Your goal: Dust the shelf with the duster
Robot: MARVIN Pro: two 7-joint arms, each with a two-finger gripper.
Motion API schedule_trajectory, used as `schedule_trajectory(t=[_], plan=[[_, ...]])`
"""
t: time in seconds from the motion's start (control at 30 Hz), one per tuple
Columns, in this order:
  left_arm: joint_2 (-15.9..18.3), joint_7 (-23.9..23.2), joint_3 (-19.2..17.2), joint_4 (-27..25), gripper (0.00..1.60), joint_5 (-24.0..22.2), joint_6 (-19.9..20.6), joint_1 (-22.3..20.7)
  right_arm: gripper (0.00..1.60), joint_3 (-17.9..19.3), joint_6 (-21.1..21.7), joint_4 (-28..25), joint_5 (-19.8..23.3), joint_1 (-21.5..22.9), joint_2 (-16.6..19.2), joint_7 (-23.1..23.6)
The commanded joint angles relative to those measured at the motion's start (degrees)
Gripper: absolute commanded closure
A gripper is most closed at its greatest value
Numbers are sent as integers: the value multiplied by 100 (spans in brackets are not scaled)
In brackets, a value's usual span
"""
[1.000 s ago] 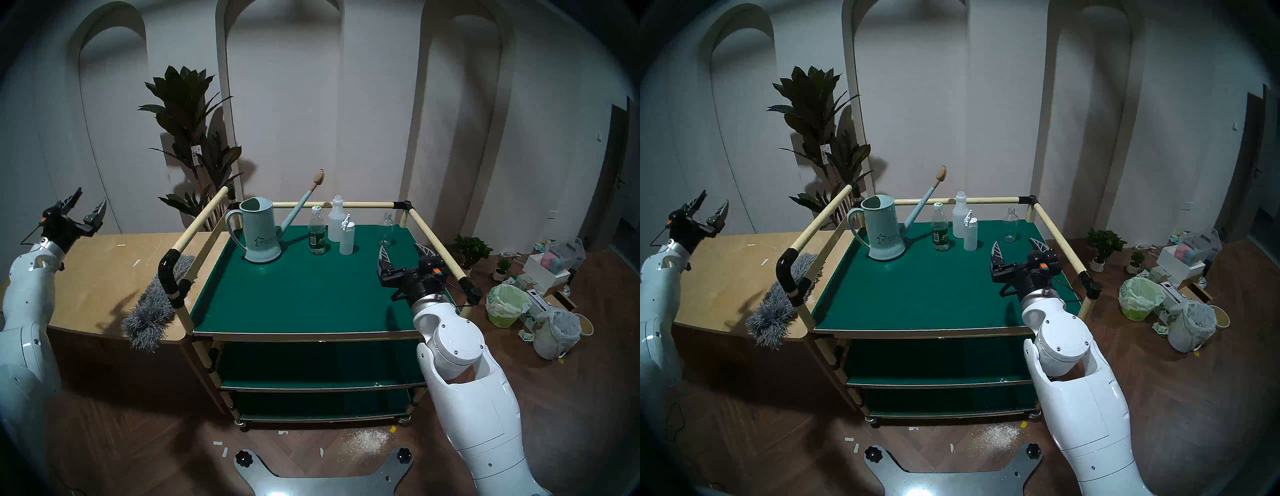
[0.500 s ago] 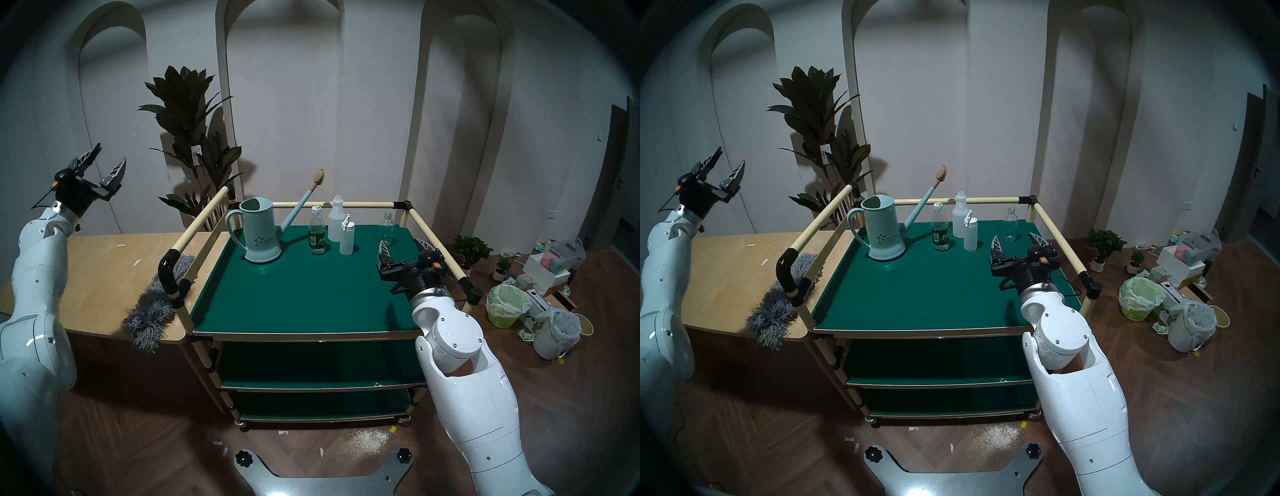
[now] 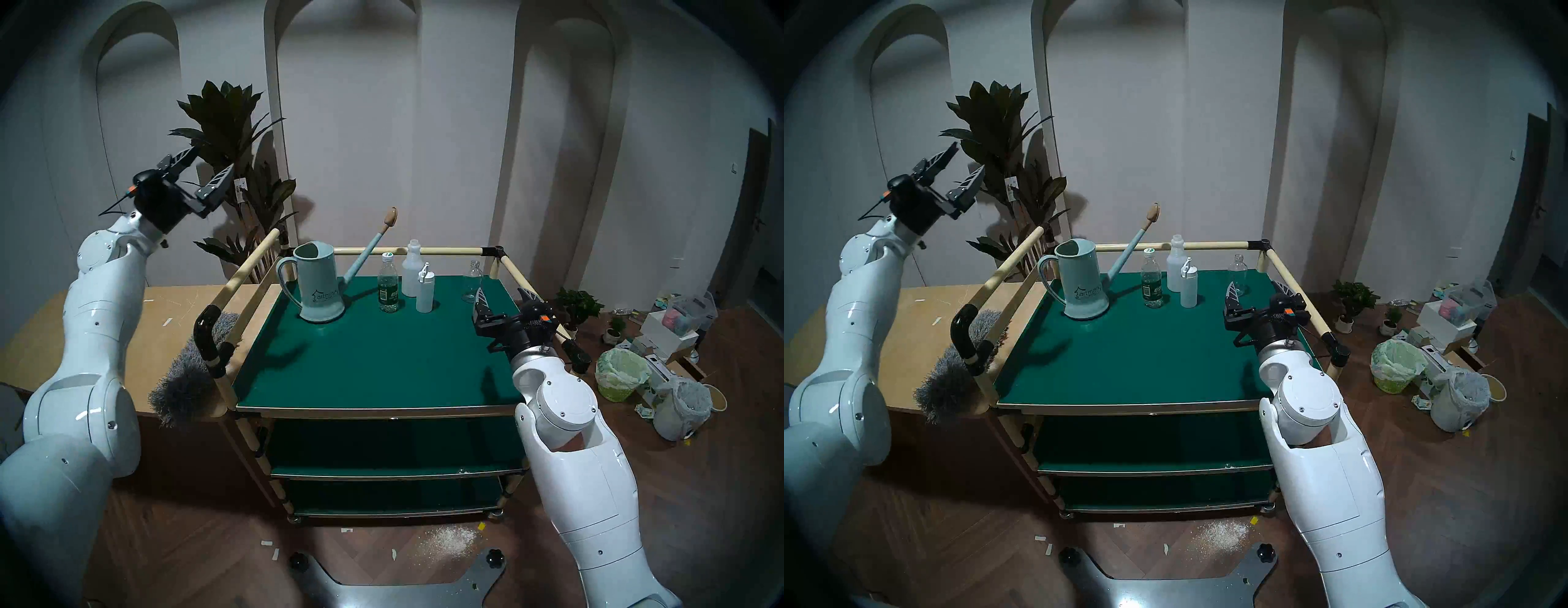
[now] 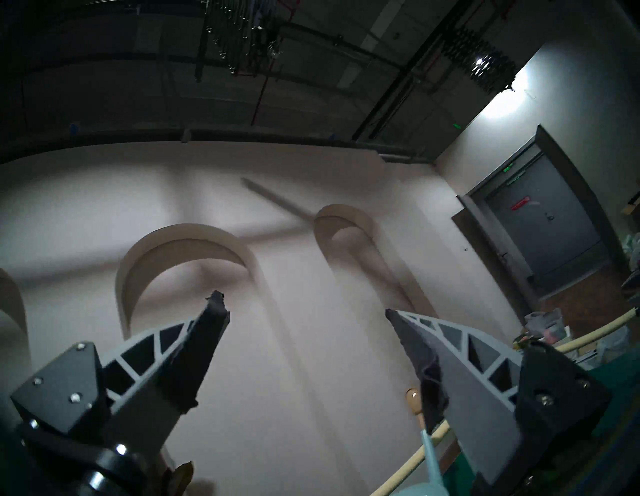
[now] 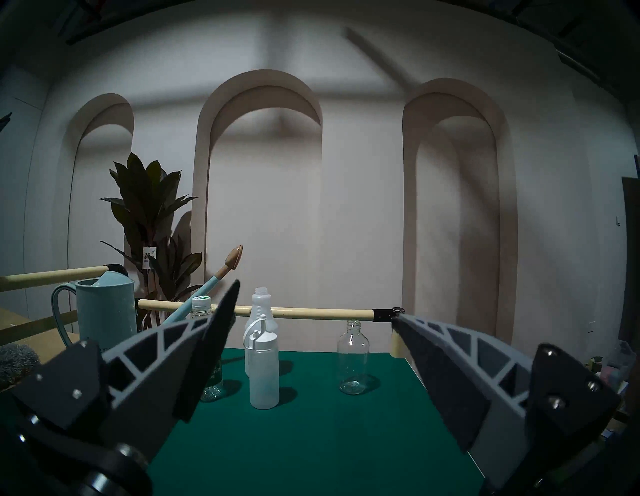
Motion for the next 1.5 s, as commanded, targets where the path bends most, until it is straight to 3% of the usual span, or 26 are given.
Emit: schedule_trajectory(t=[0.0,0.07,0.37,0.8,1.13,1.47], plan=[[-647,185,174,-455,0,-232,233,-189,0,49,-33,-55,18,181,-26,-31],[-872,363,199,-531,0,-300,315,-94,0,67,-32,-32,30,228,-39,-56],[-1272,996,157,-583,0,-407,528,262,0,87,-35,13,64,338,-76,-116],[-1950,1964,201,-1107,0,-444,685,716,0,110,-29,114,114,468,-113,-201],[-2214,2739,393,-1618,0,-114,655,1307,0,113,-21,255,143,516,-136,-256],[-2241,3662,485,-2128,0,523,562,2151,0,33,-37,539,273,585,-209,-211]])
